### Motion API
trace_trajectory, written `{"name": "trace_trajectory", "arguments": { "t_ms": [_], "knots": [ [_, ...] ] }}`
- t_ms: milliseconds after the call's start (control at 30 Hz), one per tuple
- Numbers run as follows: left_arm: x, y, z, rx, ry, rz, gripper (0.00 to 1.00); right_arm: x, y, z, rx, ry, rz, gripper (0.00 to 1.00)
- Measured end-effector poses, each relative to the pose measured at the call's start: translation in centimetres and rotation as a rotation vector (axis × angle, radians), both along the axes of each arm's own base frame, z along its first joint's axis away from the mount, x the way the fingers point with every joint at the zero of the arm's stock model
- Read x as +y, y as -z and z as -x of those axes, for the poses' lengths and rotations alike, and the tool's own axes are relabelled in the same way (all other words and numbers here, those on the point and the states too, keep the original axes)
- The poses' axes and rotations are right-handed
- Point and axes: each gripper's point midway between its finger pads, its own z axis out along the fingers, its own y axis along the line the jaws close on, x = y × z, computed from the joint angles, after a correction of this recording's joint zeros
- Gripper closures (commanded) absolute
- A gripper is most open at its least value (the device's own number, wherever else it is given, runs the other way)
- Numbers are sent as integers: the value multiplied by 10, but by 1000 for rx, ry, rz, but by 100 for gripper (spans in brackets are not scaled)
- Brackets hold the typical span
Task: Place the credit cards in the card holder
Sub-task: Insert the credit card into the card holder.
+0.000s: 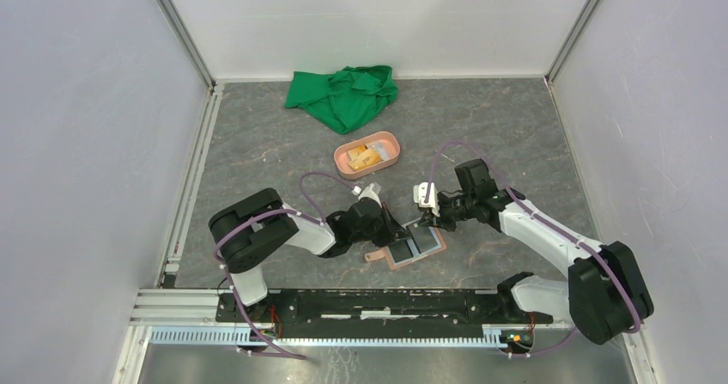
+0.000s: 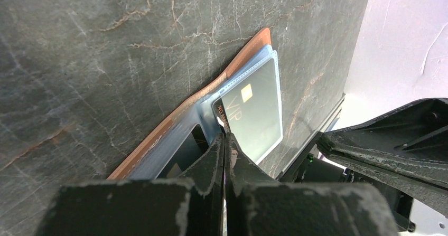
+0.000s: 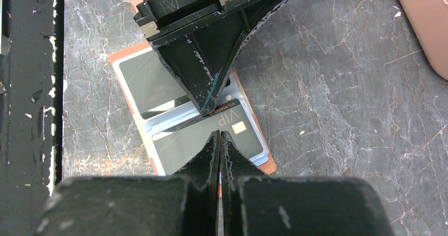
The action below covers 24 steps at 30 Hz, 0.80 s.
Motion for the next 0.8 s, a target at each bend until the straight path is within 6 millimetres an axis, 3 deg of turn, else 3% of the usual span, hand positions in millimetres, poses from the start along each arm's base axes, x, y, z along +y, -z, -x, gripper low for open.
{"name": "trace_trajectory", "arguments": {
  "t_ms": [333,633,733,800],
  "knots": [
    [5,-9,-1,-27,1,-10,95,-6,6,-4,50,49,7,94],
    [22,-78,-9,-236,-6,28,94,-12,4,-10,68,89,-8,87],
    [32,-99,-4,-289,-7,61,94,-16,2,-13,70,106,-23,79],
    [47,-117,4,-328,-13,101,94,-20,-3,-17,60,126,-37,68]
  ]
}}
